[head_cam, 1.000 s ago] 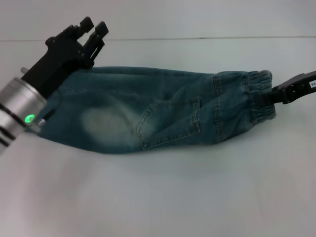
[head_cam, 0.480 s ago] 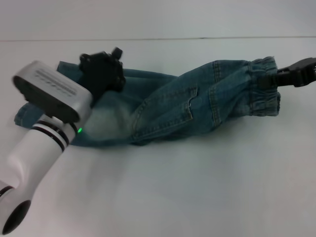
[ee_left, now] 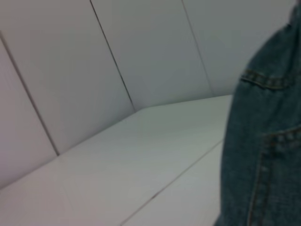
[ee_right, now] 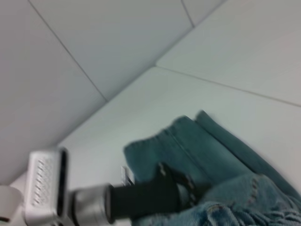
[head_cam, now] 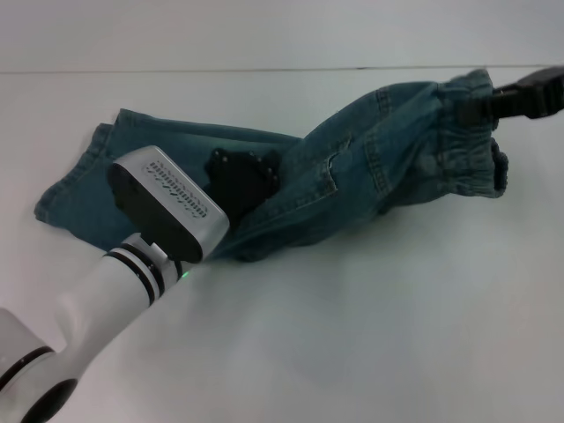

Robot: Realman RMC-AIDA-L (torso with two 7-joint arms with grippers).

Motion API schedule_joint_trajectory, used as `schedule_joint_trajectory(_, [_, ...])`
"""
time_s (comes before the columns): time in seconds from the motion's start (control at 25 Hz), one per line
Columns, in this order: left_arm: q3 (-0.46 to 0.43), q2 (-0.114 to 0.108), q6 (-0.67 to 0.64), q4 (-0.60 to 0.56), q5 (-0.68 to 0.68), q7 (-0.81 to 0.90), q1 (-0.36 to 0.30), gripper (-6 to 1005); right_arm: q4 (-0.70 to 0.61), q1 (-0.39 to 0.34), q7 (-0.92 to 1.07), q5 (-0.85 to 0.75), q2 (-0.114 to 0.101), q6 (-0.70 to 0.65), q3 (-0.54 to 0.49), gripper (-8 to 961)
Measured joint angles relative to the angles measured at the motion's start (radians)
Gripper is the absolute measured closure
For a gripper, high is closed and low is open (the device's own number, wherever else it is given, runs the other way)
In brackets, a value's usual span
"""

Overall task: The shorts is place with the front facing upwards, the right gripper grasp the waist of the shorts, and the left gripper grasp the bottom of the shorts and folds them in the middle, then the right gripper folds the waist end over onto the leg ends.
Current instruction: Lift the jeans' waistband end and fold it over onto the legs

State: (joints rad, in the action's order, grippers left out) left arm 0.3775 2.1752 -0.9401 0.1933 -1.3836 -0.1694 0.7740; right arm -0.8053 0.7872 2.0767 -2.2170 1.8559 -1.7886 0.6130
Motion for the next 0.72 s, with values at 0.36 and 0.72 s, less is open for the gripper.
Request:
schedule_joint_trajectory(0.36, [-0.001, 0.000, 0.013, 0.096, -0.060, -0.001, 0.029, 990, -0.077, 0.060, 0.077, 0.076, 0.008, -0.060, -0.004, 868])
schedule_joint_trajectory(0.72, [-0.025, 0.000, 0.000, 0.164, -0.174, 0.032, 0.036, 986, -0.095, 0.123, 0.113, 0.082, 0.031, -0.059, 0.008, 868])
